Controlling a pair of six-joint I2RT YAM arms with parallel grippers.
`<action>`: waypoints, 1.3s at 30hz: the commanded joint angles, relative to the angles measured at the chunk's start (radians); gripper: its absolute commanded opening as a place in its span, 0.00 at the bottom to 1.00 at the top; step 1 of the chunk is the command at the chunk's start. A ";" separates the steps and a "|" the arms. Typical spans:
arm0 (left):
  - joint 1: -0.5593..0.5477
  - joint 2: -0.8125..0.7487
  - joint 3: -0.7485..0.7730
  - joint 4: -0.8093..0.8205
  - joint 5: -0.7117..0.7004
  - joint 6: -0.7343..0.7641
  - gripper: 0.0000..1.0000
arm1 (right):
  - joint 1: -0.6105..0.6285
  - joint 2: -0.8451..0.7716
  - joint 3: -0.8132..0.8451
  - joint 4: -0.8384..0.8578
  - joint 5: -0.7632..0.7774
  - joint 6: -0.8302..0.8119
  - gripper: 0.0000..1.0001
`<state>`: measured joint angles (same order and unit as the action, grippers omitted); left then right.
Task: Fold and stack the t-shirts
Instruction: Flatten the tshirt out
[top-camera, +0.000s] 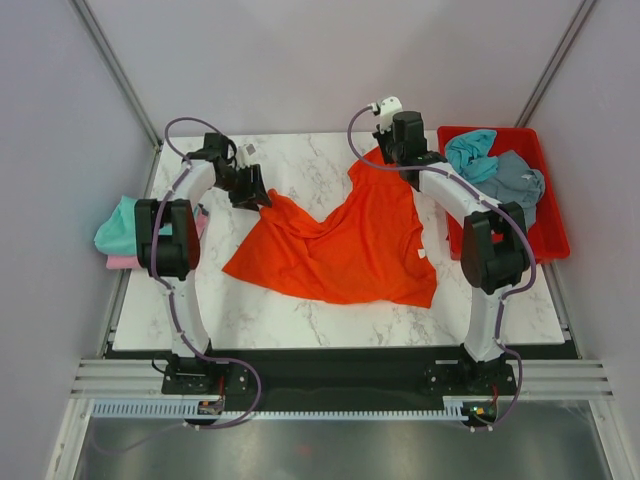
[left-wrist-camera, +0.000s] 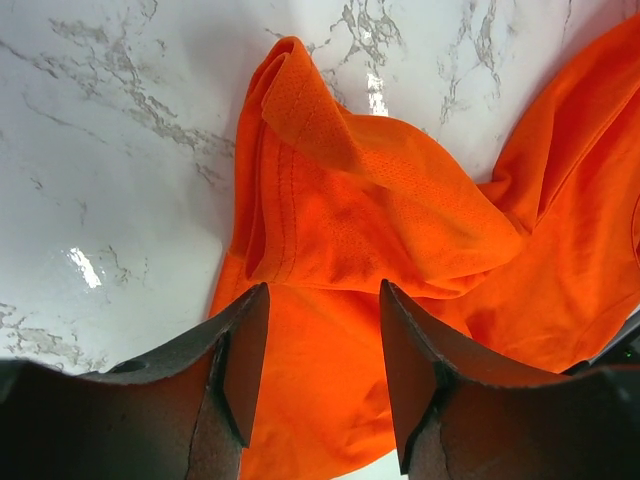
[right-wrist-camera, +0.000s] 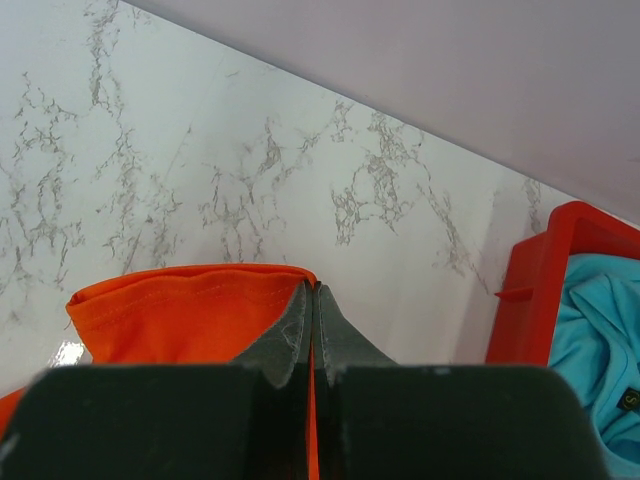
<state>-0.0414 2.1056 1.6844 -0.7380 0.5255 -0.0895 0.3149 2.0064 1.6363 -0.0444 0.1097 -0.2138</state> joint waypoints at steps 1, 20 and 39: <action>0.003 0.013 0.017 0.009 -0.007 -0.018 0.55 | 0.001 -0.048 0.010 0.020 -0.005 -0.004 0.00; 0.006 0.059 0.061 0.003 -0.055 0.008 0.49 | 0.001 -0.015 0.030 0.021 -0.005 0.001 0.00; 0.006 0.067 0.057 0.003 -0.058 0.019 0.34 | 0.003 -0.015 0.026 0.021 -0.007 0.002 0.00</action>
<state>-0.0406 2.1731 1.7176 -0.7383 0.4721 -0.0879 0.3149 2.0064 1.6367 -0.0448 0.1097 -0.2134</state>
